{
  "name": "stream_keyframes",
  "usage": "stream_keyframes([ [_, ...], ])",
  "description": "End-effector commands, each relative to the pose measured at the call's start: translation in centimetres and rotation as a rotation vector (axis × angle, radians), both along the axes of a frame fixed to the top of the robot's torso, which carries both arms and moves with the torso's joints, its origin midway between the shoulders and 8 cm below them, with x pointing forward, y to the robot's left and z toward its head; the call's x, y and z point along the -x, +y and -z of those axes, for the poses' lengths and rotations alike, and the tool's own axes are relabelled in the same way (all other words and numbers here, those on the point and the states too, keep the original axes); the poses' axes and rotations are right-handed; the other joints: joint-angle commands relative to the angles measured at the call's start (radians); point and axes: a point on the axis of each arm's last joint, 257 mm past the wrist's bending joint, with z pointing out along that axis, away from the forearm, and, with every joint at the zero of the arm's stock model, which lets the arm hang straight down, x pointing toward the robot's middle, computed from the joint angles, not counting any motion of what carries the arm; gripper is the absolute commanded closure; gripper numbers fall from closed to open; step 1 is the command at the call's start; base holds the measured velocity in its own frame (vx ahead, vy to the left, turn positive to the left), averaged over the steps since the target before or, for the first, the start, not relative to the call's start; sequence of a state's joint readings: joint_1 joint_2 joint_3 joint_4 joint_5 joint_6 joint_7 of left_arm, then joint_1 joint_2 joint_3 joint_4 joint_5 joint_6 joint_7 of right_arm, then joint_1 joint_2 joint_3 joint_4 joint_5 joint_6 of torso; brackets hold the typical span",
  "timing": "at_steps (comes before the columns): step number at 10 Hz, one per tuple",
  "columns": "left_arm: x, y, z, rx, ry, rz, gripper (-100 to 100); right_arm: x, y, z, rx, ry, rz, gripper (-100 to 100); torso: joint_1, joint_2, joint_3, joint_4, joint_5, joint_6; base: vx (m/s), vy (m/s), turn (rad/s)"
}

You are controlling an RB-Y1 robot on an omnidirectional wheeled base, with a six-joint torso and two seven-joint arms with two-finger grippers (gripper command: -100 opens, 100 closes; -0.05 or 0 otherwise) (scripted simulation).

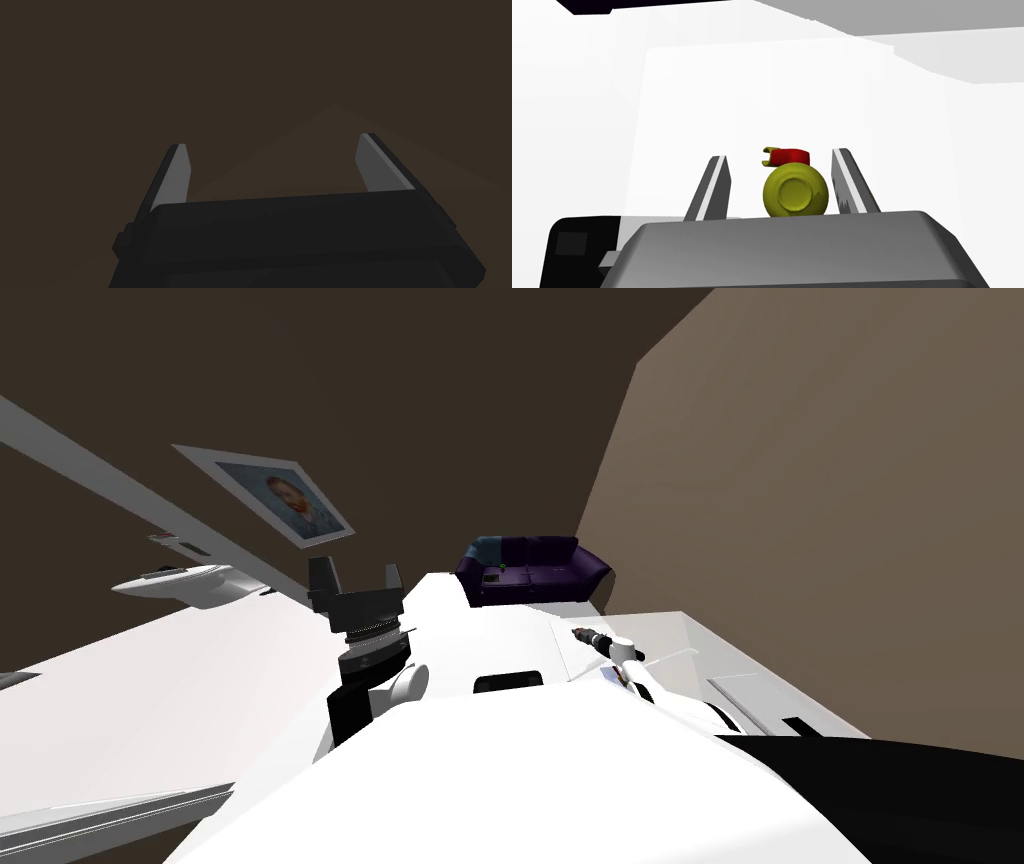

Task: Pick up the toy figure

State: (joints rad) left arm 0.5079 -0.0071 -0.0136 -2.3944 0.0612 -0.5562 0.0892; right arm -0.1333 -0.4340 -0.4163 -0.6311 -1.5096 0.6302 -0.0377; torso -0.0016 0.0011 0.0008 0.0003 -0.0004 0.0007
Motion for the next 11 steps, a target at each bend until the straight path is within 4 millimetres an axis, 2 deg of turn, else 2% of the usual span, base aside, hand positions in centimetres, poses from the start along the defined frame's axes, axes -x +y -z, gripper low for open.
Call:
stream_keyframes([
  [1, 0.0, 0.0, 0.0, 0.0, 0.0, 0.0, 0, 0.0, 0.0, 0.0, 0.0, 0.0, 0.0, 100, 0.0, 0.0, 0.0, 0.0, 0.0, 0.0, -0.003, -0.005, -0.001],
  [4, 0.0, 0.0, 0.0, 0.0, 0.0, 0.0, 0, 0.0, 0.0, 0.0, 0.001, 0.0, -0.001, 100, 0.001, -0.002, -0.001, -0.001, 0.0, 0.0, 0.0, 0.0, 0.0],
  [5, 0.0, 0.0, 0.0, 0.0, 0.0, 0.0, 0, 0.0, 0.0, 0.0, 0.001, 0.0, 0.0, 0, 0.001, -0.002, -0.001, -0.001, 0.0, 0.0, 0.0, 0.0, 0.0],
  [6, 0.0, 0.0, 0.0, 0.0, 0.0, 0.0, 0, 0.0, 0.2, -0.2, 0.0, -0.001, -0.018, 100, 0.001, -0.002, -0.001, -0.001, 0.0, 0.0, 0.04, 0.019, -0.19],
  [11, 0.0, 0.0, 0.0, 0.0, 0.0, 0.0, 0, 0.5, 2.0, -1.3, 0.0, 0.0, -0.143, 100, 0.006, -0.008, -0.005, -0.002, 0.001, 0.001, 0.098, 0.067, -0.281],
])
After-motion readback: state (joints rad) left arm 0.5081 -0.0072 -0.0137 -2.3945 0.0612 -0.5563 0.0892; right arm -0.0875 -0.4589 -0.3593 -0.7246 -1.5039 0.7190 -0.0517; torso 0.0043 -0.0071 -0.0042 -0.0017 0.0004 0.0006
